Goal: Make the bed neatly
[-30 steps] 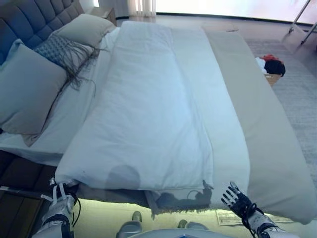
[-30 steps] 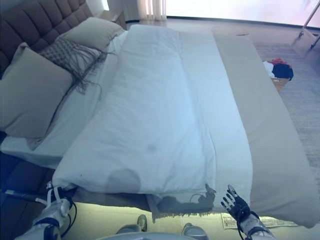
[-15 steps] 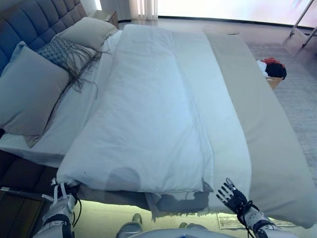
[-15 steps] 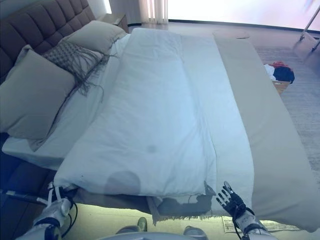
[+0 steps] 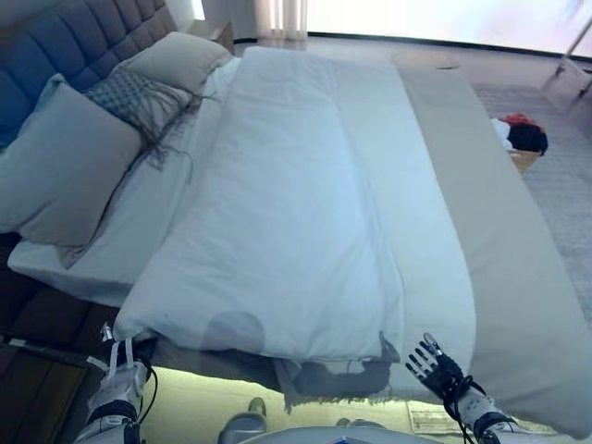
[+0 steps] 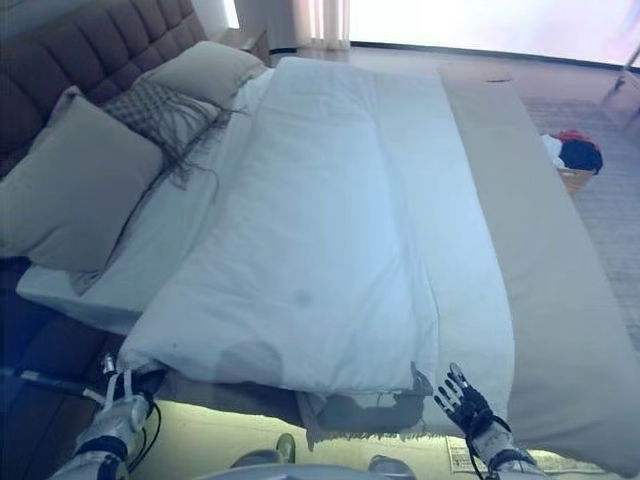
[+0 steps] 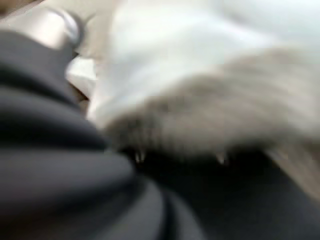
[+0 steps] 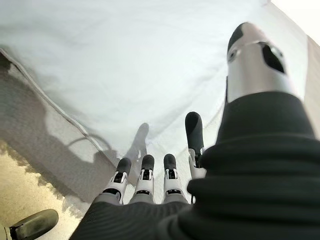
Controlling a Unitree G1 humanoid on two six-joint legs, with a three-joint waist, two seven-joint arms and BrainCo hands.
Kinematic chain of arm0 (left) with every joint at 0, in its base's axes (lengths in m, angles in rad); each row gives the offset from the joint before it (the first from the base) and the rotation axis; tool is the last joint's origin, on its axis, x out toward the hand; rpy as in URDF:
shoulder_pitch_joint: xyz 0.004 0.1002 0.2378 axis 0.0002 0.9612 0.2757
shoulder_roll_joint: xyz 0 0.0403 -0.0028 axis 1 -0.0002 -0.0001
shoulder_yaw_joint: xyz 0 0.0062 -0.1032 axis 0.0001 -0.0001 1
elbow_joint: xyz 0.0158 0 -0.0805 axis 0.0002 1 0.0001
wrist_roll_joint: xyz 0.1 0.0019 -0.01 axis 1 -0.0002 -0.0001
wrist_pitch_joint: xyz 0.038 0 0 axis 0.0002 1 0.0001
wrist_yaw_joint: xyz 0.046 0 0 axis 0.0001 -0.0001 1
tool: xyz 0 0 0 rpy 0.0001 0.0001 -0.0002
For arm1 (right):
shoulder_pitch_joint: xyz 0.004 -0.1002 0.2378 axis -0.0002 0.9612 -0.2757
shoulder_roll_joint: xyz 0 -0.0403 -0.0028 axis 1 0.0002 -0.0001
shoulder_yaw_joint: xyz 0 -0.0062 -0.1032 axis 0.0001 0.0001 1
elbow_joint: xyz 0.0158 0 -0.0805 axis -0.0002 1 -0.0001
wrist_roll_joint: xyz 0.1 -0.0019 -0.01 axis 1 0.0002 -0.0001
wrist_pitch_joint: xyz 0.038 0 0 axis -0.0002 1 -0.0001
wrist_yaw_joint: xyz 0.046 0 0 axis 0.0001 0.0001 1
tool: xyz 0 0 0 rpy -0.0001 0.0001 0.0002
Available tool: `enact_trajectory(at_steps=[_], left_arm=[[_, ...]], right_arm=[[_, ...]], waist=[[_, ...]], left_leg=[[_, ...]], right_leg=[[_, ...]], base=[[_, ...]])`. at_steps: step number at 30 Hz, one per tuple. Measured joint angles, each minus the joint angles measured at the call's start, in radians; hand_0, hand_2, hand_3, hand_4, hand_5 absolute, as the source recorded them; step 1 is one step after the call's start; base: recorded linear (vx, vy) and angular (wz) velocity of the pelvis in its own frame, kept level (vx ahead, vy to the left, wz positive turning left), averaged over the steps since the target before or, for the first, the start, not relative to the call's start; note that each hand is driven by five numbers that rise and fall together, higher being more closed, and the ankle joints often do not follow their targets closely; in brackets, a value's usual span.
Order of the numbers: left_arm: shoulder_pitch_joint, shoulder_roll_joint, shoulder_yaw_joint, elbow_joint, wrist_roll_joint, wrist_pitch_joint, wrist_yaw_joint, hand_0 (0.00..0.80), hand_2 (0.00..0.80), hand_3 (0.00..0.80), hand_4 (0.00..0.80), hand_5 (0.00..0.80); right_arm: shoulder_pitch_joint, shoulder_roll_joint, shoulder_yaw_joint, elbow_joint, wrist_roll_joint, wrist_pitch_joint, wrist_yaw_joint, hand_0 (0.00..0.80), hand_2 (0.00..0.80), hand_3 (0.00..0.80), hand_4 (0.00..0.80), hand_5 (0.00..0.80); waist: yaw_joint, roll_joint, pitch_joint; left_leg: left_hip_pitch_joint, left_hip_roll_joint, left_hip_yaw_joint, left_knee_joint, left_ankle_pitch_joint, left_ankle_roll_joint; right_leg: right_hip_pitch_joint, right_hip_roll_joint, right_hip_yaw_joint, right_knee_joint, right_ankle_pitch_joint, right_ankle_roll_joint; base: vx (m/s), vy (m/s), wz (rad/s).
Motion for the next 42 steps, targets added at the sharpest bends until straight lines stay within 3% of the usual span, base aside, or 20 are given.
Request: enact_trajectory(at_steps=[12, 25, 33, 37, 42], left_arm=[[0.095, -0.118, -0.018, 0.015, -0.007, -0.014, -0.016, 0.000, 0.000, 0.000, 0.000, 0.000], [0.152, -0.130, -0.021, 0.192, 0.007, 0.024, -0.079, 0.000, 0.000, 0.000, 0.000, 0.000], [0.178, -0.119, -0.021, 0.231, 0.042, 0.036, -0.141, 0.000, 0.000, 0.000, 0.000, 0.000], [0.178, -0.121, -0.076, 0.153, 0.085, 0.046, -0.167, 0.000, 0.000, 0.000, 0.000, 0.000], [0.164, -0.145, -0.222, -0.093, 0.069, 0.066, -0.241, 0.000, 0.000, 0.000, 0.000, 0.000]], right_arm=[[0.016, 0.001, -0.014, 0.001, -0.001, 0.002, -0.012, 0.000, 0.000, 0.000, 0.000, 0.000], [0.027, 0.046, -0.016, 0.033, 0.001, -0.004, -0.009, 0.000, 0.000, 0.000, 0.000, 0.000], [0.023, 0.047, -0.016, 0.049, 0.014, -0.004, -0.007, 0.000, 0.000, 0.000, 0.000, 0.000], [0.024, 0.064, -0.016, 0.048, 0.033, -0.008, -0.012, 0.000, 0.000, 0.000, 0.000, 0.000], [0.025, 0.092, -0.015, 0.041, 0.061, -0.011, -0.030, 0.000, 0.000, 0.000, 0.000, 0.000]], waist=[[0.025, 0.022, -0.051], [0.054, -0.008, -0.053], [0.073, -0.017, -0.054], [0.071, -0.017, -0.052], [0.069, 0.005, -0.025]], left_leg=[[0.005, -0.006, -0.004, -0.006, 0.000, 0.000], [-0.003, -0.010, -0.003, 0.005, -0.008, 0.002], [-0.005, -0.020, -0.004, 0.010, -0.010, 0.009], [-0.004, -0.022, -0.004, 0.014, -0.013, 0.011], [-0.029, -0.025, -0.002, 0.028, -0.013, 0.014]], right_leg=[[0.019, 0.002, -0.004, -0.024, 0.004, 0.005], [0.029, -0.005, -0.005, -0.017, -0.005, 0.011], [0.032, -0.015, -0.009, -0.004, -0.020, 0.019], [0.030, -0.020, -0.008, 0.010, -0.030, 0.020], [-0.014, -0.032, 0.005, 0.060, -0.048, 0.022]], base=[[0.002, -0.016, 0.02], [0.013, -0.027, 0.07], [0.013, 0.001, 0.06], [0.031, -0.004, 0.03], [-0.033, -0.006, -0.02]])
